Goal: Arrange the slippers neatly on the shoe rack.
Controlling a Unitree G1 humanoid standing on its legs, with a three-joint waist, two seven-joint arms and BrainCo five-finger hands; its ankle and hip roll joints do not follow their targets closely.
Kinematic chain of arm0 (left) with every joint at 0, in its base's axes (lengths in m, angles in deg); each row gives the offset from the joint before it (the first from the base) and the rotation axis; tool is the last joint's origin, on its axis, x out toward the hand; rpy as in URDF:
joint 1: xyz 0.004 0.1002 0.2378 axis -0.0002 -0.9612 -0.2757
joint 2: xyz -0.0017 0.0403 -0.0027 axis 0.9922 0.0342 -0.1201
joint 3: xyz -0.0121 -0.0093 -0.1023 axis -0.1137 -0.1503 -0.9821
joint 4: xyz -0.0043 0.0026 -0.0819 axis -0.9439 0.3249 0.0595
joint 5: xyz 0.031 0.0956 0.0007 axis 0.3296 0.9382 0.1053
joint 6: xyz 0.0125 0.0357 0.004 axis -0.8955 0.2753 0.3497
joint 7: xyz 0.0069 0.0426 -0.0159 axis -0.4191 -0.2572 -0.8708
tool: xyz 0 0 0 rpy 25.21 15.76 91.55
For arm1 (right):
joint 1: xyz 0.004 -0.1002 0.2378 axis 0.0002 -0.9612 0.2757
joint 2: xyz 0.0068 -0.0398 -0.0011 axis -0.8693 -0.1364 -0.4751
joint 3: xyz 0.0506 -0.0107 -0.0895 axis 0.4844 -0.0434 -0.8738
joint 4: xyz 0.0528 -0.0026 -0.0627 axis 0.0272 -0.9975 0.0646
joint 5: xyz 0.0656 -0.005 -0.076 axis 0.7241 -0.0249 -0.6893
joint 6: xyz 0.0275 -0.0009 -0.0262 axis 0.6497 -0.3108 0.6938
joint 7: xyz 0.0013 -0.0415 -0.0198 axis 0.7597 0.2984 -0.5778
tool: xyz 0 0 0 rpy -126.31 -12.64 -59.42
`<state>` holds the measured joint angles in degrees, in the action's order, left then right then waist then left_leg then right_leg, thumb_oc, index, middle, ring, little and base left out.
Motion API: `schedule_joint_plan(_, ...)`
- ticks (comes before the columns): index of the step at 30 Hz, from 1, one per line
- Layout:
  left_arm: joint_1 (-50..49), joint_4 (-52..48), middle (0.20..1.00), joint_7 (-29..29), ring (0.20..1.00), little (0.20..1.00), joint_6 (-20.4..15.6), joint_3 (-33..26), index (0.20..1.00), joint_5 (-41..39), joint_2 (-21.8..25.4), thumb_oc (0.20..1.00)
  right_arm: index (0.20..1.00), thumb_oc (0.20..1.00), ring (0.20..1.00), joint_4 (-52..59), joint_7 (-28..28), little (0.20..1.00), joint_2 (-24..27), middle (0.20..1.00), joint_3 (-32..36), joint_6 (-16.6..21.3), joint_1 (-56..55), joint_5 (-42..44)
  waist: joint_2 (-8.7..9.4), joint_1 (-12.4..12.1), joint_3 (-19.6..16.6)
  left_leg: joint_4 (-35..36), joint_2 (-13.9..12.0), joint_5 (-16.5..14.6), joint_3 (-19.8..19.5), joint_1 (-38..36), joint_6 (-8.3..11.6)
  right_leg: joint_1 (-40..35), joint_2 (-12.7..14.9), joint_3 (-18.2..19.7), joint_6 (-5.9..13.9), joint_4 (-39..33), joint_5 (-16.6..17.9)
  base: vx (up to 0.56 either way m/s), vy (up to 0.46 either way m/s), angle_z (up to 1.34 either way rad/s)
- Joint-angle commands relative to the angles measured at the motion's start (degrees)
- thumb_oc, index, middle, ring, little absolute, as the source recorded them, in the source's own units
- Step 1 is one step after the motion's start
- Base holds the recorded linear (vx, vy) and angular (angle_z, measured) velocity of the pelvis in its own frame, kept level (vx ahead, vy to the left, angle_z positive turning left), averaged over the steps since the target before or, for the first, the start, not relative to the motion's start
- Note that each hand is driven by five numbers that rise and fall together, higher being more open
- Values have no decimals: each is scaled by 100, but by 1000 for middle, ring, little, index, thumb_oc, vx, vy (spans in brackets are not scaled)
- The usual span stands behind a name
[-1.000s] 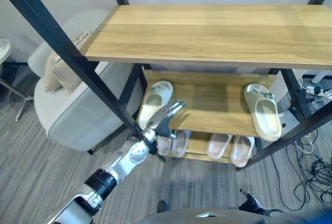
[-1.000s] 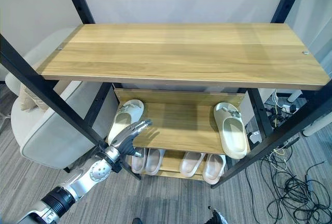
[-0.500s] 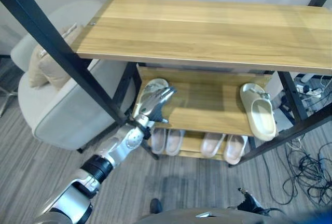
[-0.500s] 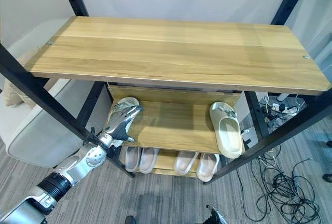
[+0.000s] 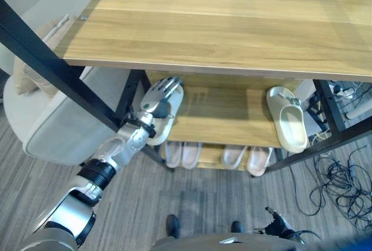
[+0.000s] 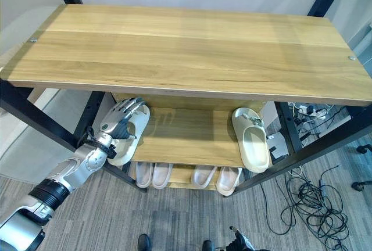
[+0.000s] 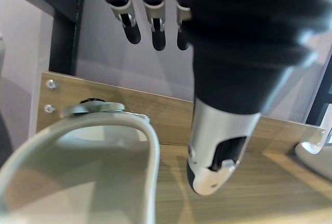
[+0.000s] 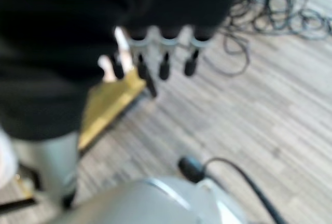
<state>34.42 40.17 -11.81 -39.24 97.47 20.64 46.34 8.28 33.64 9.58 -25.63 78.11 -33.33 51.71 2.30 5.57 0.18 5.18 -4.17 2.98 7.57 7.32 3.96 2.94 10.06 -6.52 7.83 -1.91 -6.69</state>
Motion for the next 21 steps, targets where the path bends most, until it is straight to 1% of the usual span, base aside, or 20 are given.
schedule_joint_plan(1, 736, 353, 1000, -326, 1000, 1000, 201, -565, 1000, 253, 322, 1000, 1000, 1000, 1000, 173, -22, 1000, 158, 1000, -168, 72, -65, 39, 17, -42, 89, -18, -89, 48, -278, 342, 185, 634, 346, 135, 523, -149, 1161, -24, 13, -4)
schedule_joint_plan(2, 825, 454, 1000, -373, 1000, 1000, 312, -553, 1000, 359, 373, 1000, 1000, 1000, 1000, 202, -41, 1000, 177, 1000, -159, 71, -29, 46, 16, -38, 121, -18, -87, 58, -281, 387, 181, 689, 344, 151, 527, -137, 1172, -12, 9, -4)
schedule_joint_plan(3, 832, 461, 1000, -378, 1000, 1000, 313, -549, 1000, 361, 371, 1000, 1000, 1000, 1000, 203, -40, 1000, 176, 1000, -157, 70, -26, 46, 16, -40, 120, -18, -88, 59, -280, 392, 181, 697, 344, 153, 527, -133, 1172, -17, 4, -3)
schedule_joint_plan(6, 934, 703, 1000, -484, 1000, 1000, 511, -552, 1000, 529, 404, 1000, 1000, 1000, 1000, 263, -64, 1000, 205, 1000, -164, 81, 44, 68, 25, -32, 185, -18, -96, 77, -277, 460, 174, 799, 332, 190, 528, -124, 1199, -24, 3, -10)
schedule_joint_plan(8, 920, 771, 1000, -547, 1000, 1000, 721, -724, 1000, 639, 506, 1000, 1000, 1000, 1000, 333, -72, 1000, 212, 1000, -165, 82, 86, 58, 36, -43, 255, -18, -111, 93, -258, 525, 171, 885, 322, 215, 523, -121, 1211, -30, 3, -9)
schedule_joint_plan(9, 886, 761, 1000, -567, 1000, 1000, 749, -796, 1000, 627, 500, 1000, 1000, 1000, 1000, 366, -81, 1000, 220, 1000, -168, 78, 98, 62, 35, -48, 265, -18, -118, 94, -251, 530, 171, 910, 318, 225, 519, -109, 1211, -17, -1, -6)
schedule_joint_plan(12, 737, 813, 1000, -652, 1000, 1000, 904, -1096, 1000, 531, 438, 1000, 1000, 1000, 1000, 479, -85, 1000, 250, 1000, -148, 59, 104, 63, 44, -47, 321, -18, -138, 102, -255, 563, 171, 974, 303, 250, 505, -99, 1207, 7, -10, -13)
schedule_joint_plan(13, 640, 665, 1000, -716, 1000, 1000, 967, -1221, 1000, 589, 402, 1000, 1000, 1000, 1000, 510, -164, 1000, 287, 1000, -98, 50, 279, 69, 41, -101, 330, -18, -136, 110, -267, 582, 175, 983, 297, 239, 496, -104, 1200, 11, -15, -10)
schedule_joint_plan(15, 503, 700, 1000, -749, 1000, 1000, 1133, -1289, 1000, 761, 357, 1000, 1000, 1000, 1000, 583, -150, 1000, 248, 1000, -187, 54, 216, 69, 28, -104, 338, -18, -131, 112, -271, 597, 175, 993, 284, 246, 485, -106, 1191, 19, -22, -6)
schedule_joint_plan(16, 601, 958, 1000, -765, 1000, 1000, 1310, -1369, 1000, 666, 210, 1000, 1000, 1000, 1000, 757, -201, 1000, 278, 1000, -177, 67, 125, 27, 32, -44, 336, -18, -137, 107, -262, 605, 175, 1033, 274, 264, 486, -113, 1195, 0, 0, 0)
schedule_joint_plan(17, 623, 985, 520, -780, 520, 520, 1309, -1352, 520, 658, 197, 520, 1000, 1000, 1000, 774, -198, 1000, 287, 1000, -168, 60, 114, 25, 24, -49, 330, -18, -138, 108, -264, 613, 175, 1042, 273, 262, 486, -110, 1195, 0, 0, 0)
schedule_joint_plan(18, 619, 1033, 395, -782, 395, 395, 1315, -1368, 395, 609, 185, 395, 1000, 1000, 1000, 796, -210, 1000, 294, 1000, -168, 52, 106, 23, 19, -41, 336, -18, -137, 111, -264, 621, 174, 1055, 271, 268, 486, -110, 1197, 0, 0, 0)
schedule_joint_plan(19, 605, 1043, 200, -779, 200, 200, 1302, -1376, 200, 551, 175, 200, 1000, 1000, 1000, 821, -212, 1000, 289, 1000, -180, 39, 103, 16, 8, -35, 345, -18, -136, 114, -265, 633, 172, 1080, 271, 272, 484, -105, 1204, 0, 0, 0)
schedule_joint_plan(21, 512, 1024, 200, -803, 200, 200, 1306, -1421, 200, 488, 130, 200, 1000, 1000, 1000, 894, -207, 1000, 275, 1000, -204, 37, 95, 8, -10, -28, 349, -18, -134, 109, -252, 643, 162, 1122, 262, 298, 478, -88, 1201, 0, 0, 0)
